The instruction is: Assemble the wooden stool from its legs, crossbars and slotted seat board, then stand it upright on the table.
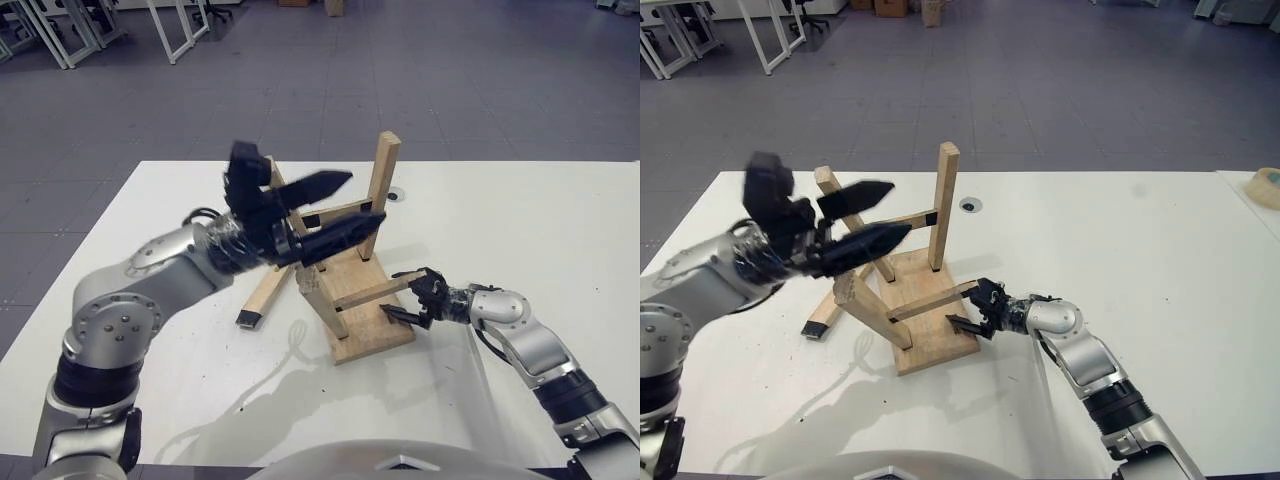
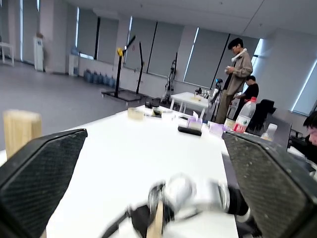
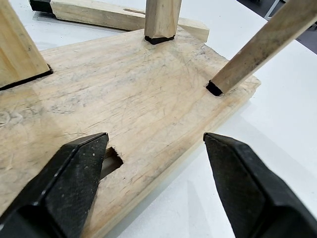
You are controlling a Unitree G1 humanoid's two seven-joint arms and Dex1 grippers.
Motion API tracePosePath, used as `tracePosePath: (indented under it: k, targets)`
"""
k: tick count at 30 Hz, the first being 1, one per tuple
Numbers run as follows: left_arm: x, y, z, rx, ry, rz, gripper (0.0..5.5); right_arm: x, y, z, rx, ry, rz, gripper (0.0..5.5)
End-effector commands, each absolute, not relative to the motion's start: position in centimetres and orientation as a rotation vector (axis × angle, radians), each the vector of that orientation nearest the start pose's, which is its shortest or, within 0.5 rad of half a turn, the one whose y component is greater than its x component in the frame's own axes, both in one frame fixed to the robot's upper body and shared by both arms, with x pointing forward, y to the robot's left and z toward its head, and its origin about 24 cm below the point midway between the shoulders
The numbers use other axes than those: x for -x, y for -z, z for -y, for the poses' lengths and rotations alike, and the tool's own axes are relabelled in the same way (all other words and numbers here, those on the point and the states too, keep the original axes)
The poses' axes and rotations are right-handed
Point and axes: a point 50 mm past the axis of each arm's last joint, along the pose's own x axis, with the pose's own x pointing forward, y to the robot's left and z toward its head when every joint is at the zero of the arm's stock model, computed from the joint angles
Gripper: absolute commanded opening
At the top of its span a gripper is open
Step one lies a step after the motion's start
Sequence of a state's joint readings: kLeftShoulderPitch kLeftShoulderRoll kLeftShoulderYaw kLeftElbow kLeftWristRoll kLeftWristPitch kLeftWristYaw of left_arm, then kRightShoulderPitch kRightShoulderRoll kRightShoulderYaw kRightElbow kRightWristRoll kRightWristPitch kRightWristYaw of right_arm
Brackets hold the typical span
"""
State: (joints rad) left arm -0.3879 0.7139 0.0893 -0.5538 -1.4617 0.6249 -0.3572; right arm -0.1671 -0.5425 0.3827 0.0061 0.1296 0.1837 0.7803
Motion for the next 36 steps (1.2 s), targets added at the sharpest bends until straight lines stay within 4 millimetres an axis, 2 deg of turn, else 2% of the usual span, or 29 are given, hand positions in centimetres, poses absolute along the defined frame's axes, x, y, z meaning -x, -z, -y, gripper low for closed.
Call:
tracePosePath:
  k: [1,3,5,7,9,10,12,15,20,24,26,31,36]
  targets:
    - [-22.5,-28.2,-17.4,0.371,1.063,0.37,5.05,-21.4,2.3,16.7,0.453,-0.987,-0.7,3.54]
    - [-22.8,-27.5,-20.0,0.347,0.914,0.383,5.05,-21.6,2.6,17.0,0.464,-0.91,-0.71,3.54]
    - [-23.1,-26.0,-22.8,0.33,0.745,0.364,5.05,-21.7,3.1,17.6,0.483,-0.827,-0.731,3.54]
    - [-23.4,-21.9,-26.1,0.268,0.5,0.241,5.05,-21.8,3.6,18.3,0.507,-0.736,-0.758,3.54]
    - [-22.6,-16.8,-27.8,0.097,0.365,0.028,5.05,-21.9,3.8,19.0,0.534,-0.679,-0.777,3.54]
    - [-21.9,-14.8,-27.7,0.028,0.361,-0.067,5.05,-22.1,3.9,19.3,0.55,-0.657,-0.783,3.54]
    - [-20.8,-12.0,-26.9,-0.072,0.371,-0.2,5.05,-22.3,3.9,19.6,0.556,-0.623,-0.794,3.54]
    - [-19.3,-9.0,-24.5,-0.147,0.422,-0.339,5.05,-22.4,4.2,20.0,0.549,-0.568,-0.816,3.54]
    - [-18.2,-7.2,-21.7,-0.144,0.473,-0.413,5.05,-22.6,4.2,20.1,0.517,-0.532,-0.816,3.54]
    - [-18.2,-5.6,-22.3,-0.212,0.441,-0.46,5.05,-23.1,3.4,19.9,0.497,-0.537,-0.773,3.54]
    - [-18.9,-5.0,-22.6,-0.224,0.421,-0.462,5.05,-23.3,2.9,20.0,0.482,-0.529,-0.748,3.54]
    - [-19.3,-2.9,-22.3,-0.151,0.426,-0.515,5.05,-23.7,1.3,19.9,0.42,-0.499,-0.665,3.54]
    - [-18.6,-1.3,-21.8,-0.127,0.436,-0.597,4.14,-24.5,-1.1,19.1,0.353,-0.495,-0.514,3.54]
